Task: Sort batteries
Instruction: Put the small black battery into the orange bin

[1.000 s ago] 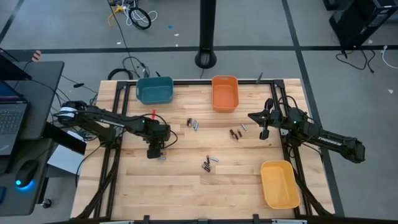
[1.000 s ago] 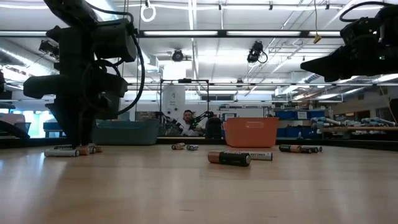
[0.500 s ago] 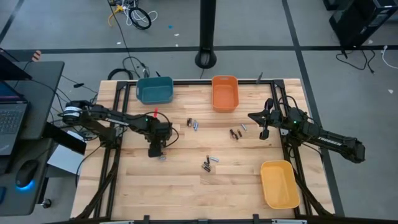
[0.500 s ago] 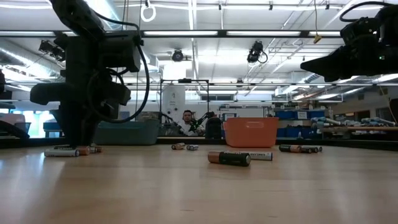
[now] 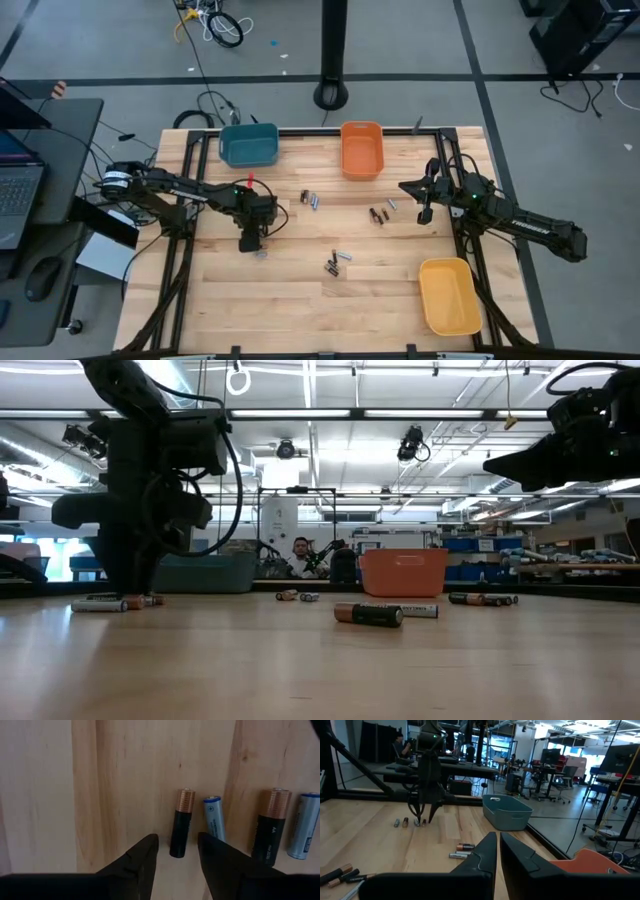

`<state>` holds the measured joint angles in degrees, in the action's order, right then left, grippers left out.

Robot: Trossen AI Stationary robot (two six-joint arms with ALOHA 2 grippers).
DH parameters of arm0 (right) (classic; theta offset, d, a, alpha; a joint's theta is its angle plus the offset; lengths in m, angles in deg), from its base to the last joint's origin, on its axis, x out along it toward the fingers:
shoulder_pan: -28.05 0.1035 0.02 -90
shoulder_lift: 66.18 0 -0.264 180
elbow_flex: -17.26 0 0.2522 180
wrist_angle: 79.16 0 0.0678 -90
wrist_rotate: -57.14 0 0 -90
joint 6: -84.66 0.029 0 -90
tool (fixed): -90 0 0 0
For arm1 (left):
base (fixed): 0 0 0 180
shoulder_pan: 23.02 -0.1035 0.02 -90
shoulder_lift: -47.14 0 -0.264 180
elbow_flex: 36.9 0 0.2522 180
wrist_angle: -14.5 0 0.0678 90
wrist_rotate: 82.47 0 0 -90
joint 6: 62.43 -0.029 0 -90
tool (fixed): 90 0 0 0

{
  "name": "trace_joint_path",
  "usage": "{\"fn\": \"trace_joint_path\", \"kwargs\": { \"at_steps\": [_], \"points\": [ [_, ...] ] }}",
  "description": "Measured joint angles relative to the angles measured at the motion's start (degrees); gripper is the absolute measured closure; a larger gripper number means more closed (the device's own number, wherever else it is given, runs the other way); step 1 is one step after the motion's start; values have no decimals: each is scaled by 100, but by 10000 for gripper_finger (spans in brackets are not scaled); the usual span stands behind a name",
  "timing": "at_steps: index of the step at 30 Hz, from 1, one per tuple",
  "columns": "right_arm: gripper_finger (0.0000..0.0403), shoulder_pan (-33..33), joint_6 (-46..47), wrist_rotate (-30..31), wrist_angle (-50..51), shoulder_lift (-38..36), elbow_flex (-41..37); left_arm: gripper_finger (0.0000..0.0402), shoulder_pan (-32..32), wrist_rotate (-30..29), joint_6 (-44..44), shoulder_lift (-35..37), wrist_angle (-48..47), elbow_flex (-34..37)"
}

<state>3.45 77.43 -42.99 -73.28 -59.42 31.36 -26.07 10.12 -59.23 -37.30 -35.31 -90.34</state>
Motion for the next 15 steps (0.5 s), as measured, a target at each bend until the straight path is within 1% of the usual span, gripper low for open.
{"fn": "trace_joint_path", "kwargs": {
  "at_steps": [9, 15],
  "points": [
    [369, 0, 0, 2, 0, 0, 0, 302, -2, -24, -2, -4, 155, 7],
    [369, 0, 1, 0, 0, 0, 0, 314, -2, -22, -1, -7, 198, 9]
  ]
}}
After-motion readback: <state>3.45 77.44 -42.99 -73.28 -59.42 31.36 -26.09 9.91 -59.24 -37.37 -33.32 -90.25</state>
